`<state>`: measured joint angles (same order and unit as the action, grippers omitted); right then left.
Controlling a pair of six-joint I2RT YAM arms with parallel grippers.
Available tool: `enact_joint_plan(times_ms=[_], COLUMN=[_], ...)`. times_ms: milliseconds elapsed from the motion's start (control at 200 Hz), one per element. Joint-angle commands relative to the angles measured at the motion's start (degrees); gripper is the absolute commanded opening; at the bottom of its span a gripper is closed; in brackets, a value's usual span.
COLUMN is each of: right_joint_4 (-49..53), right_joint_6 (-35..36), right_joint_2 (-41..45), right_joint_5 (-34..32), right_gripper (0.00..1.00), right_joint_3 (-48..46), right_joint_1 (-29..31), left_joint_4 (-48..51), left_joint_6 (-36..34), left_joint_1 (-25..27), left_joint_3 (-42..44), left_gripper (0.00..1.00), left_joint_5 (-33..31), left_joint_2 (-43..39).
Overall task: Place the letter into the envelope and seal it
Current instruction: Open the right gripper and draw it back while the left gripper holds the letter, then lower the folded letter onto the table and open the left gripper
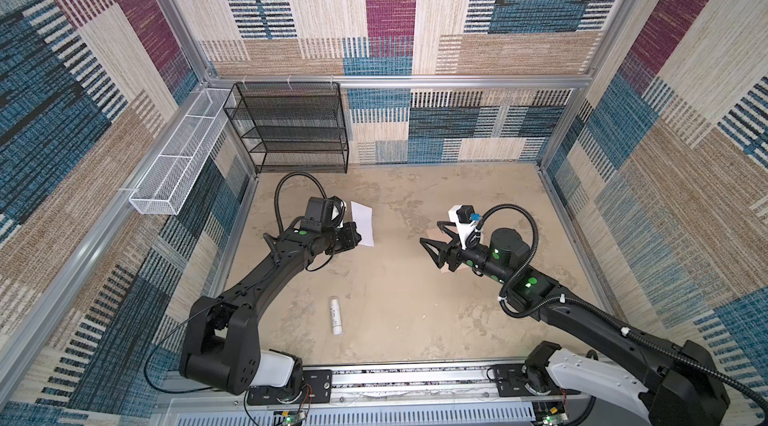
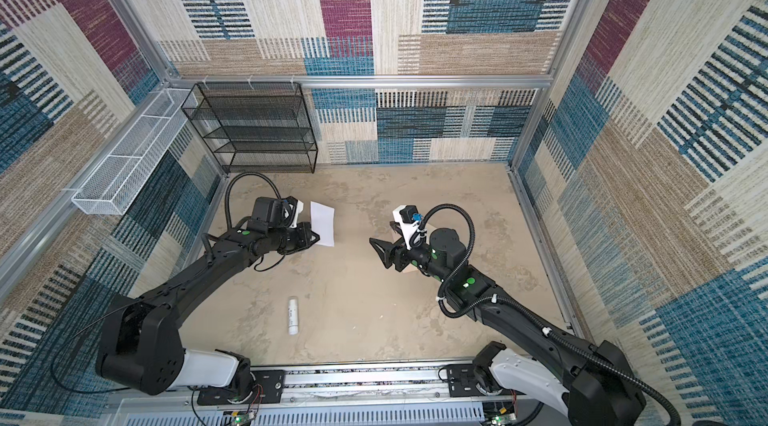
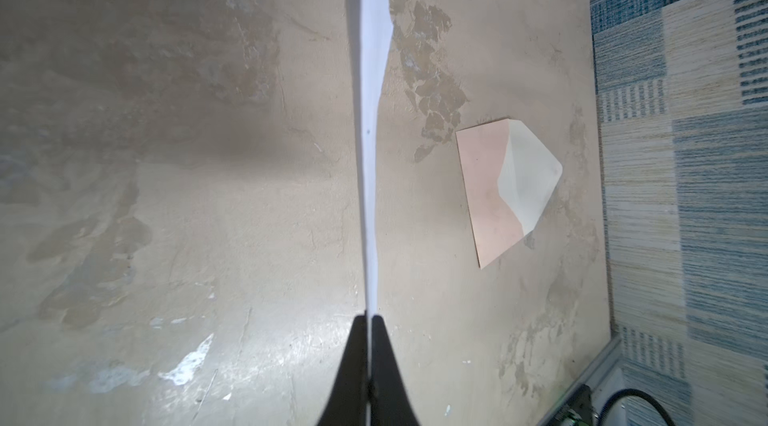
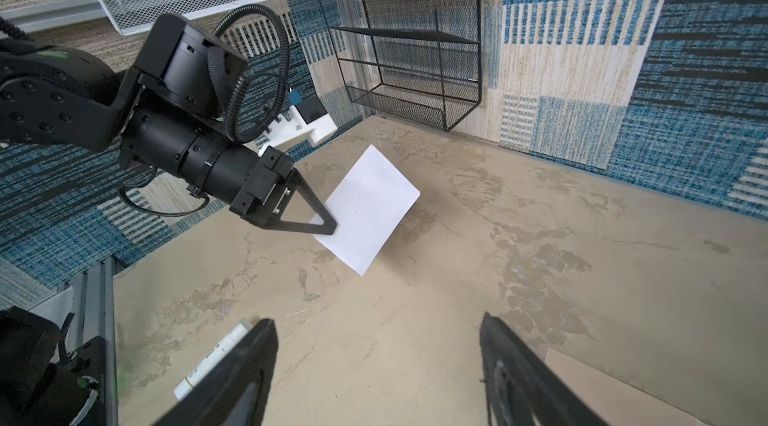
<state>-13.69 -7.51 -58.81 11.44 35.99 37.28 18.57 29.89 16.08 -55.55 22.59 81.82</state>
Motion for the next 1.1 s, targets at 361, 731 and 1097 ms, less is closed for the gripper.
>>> enact_joint_plan(times_ms=[361, 731, 1097], right_joint_4=[0.95, 1.50, 3.44], right_joint_6=[-6.10, -6.61, -5.34], right_joint_2=[-0.44, 1.60, 1.94], right_joint_5=[-3.13, -4.03, -5.18], right_gripper=[0.79, 0.79, 0.79], right_joint_3=[-0.17, -1.24, -0.68], right_joint_1=[-0.01, 0.04, 0.00], left_joint_4=[-7.22, -4.52, 2.74], left_joint_6=[2.20, -1.15, -3.77], left_joint_1=[-5.66, -8.12, -8.91], left_joint_3=[4.53, 3.43, 0.56], left_gripper=[0.00, 0.02, 0.30], left_joint_5=[11.98, 15.66, 11.79], left_joint_2=[7.45, 13.87, 17.01])
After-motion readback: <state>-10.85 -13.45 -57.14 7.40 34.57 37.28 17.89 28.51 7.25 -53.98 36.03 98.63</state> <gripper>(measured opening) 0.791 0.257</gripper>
